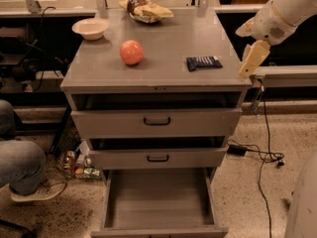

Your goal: Place rxbar blueberry into bottom drawer

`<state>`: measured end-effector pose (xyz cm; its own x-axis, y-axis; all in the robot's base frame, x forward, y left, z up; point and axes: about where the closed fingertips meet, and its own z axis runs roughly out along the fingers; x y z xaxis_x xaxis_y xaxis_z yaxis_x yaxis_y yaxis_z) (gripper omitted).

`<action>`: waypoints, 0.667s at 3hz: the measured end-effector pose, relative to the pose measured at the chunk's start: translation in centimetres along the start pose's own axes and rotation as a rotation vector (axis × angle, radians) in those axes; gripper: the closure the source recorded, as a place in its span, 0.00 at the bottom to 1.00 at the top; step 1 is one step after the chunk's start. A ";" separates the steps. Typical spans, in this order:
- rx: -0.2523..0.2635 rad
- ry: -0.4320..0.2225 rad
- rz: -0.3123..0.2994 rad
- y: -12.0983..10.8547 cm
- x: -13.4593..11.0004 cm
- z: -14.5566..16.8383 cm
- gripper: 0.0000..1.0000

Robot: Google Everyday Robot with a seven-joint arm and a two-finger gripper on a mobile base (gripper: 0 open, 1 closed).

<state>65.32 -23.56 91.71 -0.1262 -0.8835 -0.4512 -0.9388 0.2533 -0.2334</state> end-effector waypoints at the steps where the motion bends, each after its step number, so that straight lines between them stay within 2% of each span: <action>1: 0.005 0.001 -0.004 0.1 -0.2 -0.3 0.00; 2: -0.004 -0.058 0.000 -0.5 -0.8 0.8 0.00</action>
Offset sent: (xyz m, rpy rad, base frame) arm 0.0220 0.0169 -0.0051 0.1505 -0.0207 0.0384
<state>66.13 -22.63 91.46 -0.1073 -0.8593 -0.5002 -0.9402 0.2513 -0.2300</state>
